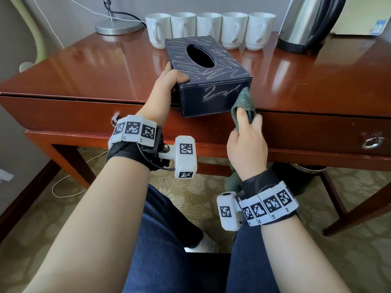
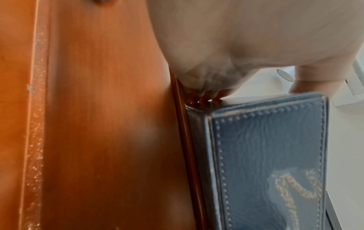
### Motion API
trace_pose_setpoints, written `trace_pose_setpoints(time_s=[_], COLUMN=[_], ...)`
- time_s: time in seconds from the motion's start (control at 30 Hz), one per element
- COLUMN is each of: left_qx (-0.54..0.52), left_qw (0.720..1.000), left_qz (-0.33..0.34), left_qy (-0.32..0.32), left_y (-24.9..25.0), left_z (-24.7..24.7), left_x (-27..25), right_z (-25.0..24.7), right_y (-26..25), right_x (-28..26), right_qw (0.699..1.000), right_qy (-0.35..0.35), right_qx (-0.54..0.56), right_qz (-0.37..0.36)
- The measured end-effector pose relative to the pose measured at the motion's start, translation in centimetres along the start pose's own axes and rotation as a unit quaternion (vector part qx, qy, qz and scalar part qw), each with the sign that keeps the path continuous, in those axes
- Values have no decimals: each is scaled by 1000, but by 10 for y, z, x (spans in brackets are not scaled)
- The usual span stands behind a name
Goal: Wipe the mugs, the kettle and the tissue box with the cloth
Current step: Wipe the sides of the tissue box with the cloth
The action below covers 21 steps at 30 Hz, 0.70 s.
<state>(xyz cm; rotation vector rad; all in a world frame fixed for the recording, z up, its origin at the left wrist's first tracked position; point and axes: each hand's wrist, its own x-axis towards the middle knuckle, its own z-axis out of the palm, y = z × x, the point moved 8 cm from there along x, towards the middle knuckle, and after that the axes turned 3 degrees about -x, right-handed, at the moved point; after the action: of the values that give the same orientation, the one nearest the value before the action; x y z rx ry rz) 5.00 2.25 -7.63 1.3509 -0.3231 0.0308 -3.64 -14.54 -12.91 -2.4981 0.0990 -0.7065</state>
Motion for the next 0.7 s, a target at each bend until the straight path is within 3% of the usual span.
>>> trace_pose_setpoints(time_s=[0.17, 0.37, 0.6, 0.7], left_qx=[1, -3, -9, -9], left_qw=[1000, 1000, 1000, 1000], left_qz=[7, 4, 1, 9], left_qy=[-1, -3, -12, -13], left_y=[-1, -2, -3, -2], left_z=[-3, -3, -2, -2], left_x=[-1, 1, 1, 2], right_z=[-8, -3, -9, -9], right_y=[-7, -22, -8, -22], right_x=[10, 4, 7, 8], right_qw=[1000, 999, 1000, 1000], right_qy=[10, -4, 7, 3], right_qx=[25, -8, 8, 11], right_qz=[14, -31, 28, 1])
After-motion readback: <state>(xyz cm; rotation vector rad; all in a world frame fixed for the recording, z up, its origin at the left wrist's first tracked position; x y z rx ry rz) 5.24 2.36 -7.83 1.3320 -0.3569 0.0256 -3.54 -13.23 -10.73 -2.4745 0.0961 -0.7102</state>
